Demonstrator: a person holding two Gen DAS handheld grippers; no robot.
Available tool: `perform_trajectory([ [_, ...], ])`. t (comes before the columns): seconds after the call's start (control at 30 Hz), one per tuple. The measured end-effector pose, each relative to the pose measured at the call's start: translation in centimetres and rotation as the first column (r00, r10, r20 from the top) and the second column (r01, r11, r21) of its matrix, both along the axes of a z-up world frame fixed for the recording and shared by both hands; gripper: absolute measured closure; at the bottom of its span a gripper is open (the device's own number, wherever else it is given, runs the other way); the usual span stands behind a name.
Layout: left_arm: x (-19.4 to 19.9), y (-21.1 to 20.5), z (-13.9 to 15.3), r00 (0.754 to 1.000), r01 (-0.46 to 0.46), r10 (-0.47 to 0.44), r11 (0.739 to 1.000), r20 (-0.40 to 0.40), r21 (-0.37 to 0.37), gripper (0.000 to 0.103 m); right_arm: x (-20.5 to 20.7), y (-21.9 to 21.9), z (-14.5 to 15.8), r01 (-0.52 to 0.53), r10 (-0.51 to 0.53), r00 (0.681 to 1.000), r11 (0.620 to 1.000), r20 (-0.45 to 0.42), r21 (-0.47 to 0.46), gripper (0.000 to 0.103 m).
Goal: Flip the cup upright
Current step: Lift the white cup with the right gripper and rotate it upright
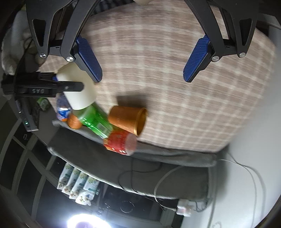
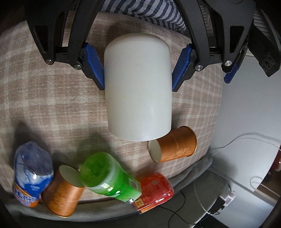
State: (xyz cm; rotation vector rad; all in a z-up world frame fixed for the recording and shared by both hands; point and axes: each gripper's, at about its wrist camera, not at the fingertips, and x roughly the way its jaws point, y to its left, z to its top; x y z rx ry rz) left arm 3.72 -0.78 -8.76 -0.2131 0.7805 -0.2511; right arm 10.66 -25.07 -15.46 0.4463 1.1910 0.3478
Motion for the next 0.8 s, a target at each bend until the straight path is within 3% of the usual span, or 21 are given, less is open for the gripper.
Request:
perform_trajectory([
  [0.23,0.9,-2.0,-0.3,0.996,0.067,-0.071,0.996,-0.063,-0.051,0.010,0.0,-0.3,-0.4,0.003,-0.003,1.000,1.000,0.005,-0.004,0.026],
  [0.43,2.2,-3.2,-0.6,0.984,0.106,-0.120,0.989,-0.130,-0.107,0.010,-1.2,-2.0,1.8,0.008,-0.008,0.996,1.000,0.091,0.002,0.018],
  [0.63,4.6,-5.8,-0.9,0.947,0.150,-0.205,0.963,-0.246,-0.224,0.010,-4.8,-4.5,3.5,0.020,-0.007,0.983,0.998,0.185,-0.067,0.018],
  [0.8,6.8,-8.0,-1.4,0.916,0.140,-0.229,0.952,-0.330,-0.272,0.010,-7.4,-7.2,3.5,0.086,-0.061,0.973,0.991,0.223,-0.103,0.018],
])
